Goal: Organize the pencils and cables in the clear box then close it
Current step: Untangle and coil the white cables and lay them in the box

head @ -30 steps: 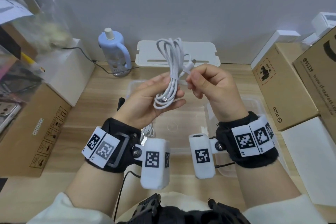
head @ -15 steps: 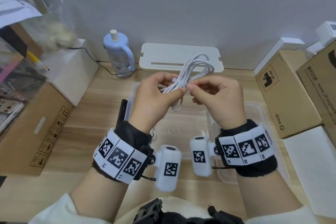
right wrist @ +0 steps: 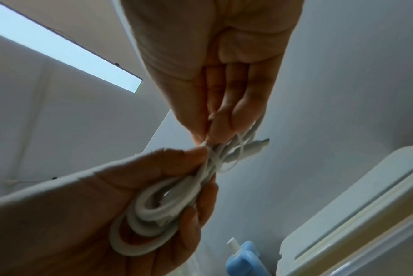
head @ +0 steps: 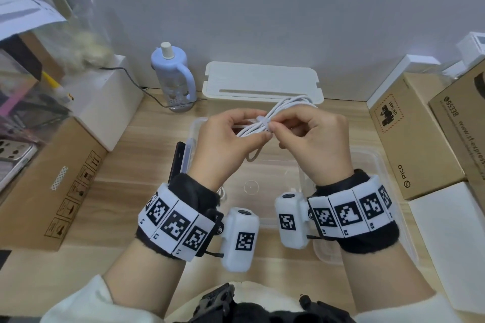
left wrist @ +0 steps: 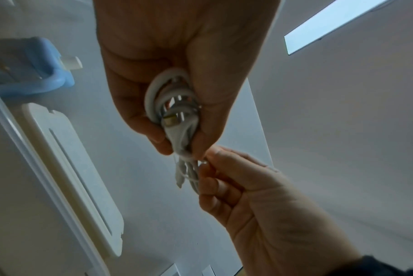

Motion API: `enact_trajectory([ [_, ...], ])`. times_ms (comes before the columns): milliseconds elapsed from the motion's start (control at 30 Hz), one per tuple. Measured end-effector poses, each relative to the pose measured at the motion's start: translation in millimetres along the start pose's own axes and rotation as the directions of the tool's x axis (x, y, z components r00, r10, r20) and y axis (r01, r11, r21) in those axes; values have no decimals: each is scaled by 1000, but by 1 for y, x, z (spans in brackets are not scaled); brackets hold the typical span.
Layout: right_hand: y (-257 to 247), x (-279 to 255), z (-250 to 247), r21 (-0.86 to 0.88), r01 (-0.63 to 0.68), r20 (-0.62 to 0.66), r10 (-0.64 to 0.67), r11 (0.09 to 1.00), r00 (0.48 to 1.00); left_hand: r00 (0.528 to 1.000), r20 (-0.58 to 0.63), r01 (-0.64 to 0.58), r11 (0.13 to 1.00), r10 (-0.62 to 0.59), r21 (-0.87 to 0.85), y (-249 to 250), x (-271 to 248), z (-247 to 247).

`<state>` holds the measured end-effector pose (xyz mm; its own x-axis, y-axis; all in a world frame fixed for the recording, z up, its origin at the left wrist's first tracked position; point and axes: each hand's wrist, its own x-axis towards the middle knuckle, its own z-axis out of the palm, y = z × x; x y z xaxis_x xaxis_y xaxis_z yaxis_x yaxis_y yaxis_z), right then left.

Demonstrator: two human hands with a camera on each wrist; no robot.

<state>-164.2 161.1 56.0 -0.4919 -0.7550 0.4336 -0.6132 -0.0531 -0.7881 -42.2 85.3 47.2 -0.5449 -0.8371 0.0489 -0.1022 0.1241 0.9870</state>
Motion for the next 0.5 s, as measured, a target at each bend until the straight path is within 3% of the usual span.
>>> enact_trajectory([
  [500, -1, 3, -15, -25, -99, 145, 101, 995, 984, 971, 186, 199, 942, -152, -270, -1, 1, -5],
])
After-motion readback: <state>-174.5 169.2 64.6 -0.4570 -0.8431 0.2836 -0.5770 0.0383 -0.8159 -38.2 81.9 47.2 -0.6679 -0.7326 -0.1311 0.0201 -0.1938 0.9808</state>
